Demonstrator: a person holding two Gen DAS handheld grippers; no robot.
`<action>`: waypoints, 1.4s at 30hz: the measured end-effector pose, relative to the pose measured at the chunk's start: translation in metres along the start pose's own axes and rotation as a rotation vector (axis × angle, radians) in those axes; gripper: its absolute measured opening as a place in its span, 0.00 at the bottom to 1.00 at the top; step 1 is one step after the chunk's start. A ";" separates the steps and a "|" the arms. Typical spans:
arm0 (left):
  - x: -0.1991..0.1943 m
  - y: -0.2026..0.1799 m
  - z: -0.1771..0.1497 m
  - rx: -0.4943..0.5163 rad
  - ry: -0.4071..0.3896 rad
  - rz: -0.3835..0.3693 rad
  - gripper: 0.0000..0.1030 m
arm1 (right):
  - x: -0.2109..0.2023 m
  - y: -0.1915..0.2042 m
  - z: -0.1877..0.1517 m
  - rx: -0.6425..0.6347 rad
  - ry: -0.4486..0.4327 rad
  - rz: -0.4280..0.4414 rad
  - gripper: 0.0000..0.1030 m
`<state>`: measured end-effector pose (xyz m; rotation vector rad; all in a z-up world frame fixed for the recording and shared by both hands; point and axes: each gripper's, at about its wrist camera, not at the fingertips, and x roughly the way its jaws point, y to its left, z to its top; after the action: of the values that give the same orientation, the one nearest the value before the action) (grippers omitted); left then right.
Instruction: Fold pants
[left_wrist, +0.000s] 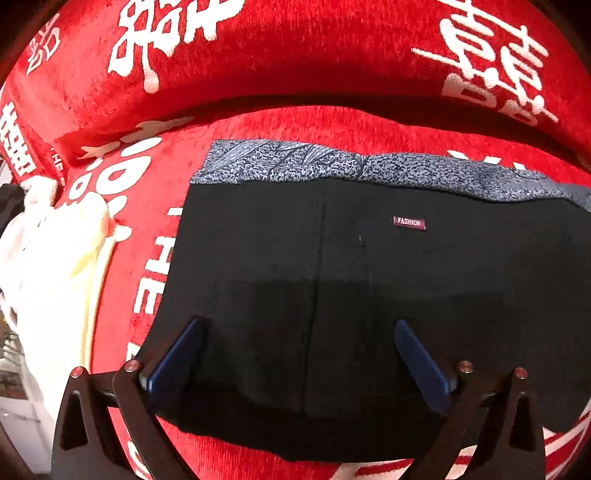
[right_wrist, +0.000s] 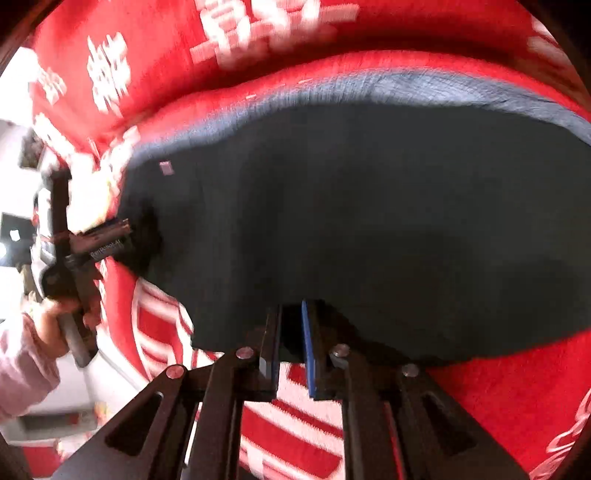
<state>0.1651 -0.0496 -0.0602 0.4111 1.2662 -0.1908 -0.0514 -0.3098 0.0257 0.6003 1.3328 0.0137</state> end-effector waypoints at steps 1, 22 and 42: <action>-0.001 -0.003 0.004 0.006 0.023 0.012 1.00 | -0.002 -0.003 0.000 0.028 0.021 0.017 0.12; -0.092 -0.314 0.037 0.227 -0.053 -0.343 1.00 | -0.189 -0.309 -0.020 0.700 -0.355 -0.296 0.47; -0.068 -0.365 0.029 0.261 -0.014 -0.253 1.00 | -0.189 -0.324 -0.039 0.644 -0.377 -0.115 0.43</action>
<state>0.0383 -0.3996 -0.0598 0.4708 1.2817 -0.5771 -0.2412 -0.6339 0.0569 1.0086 0.9865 -0.6145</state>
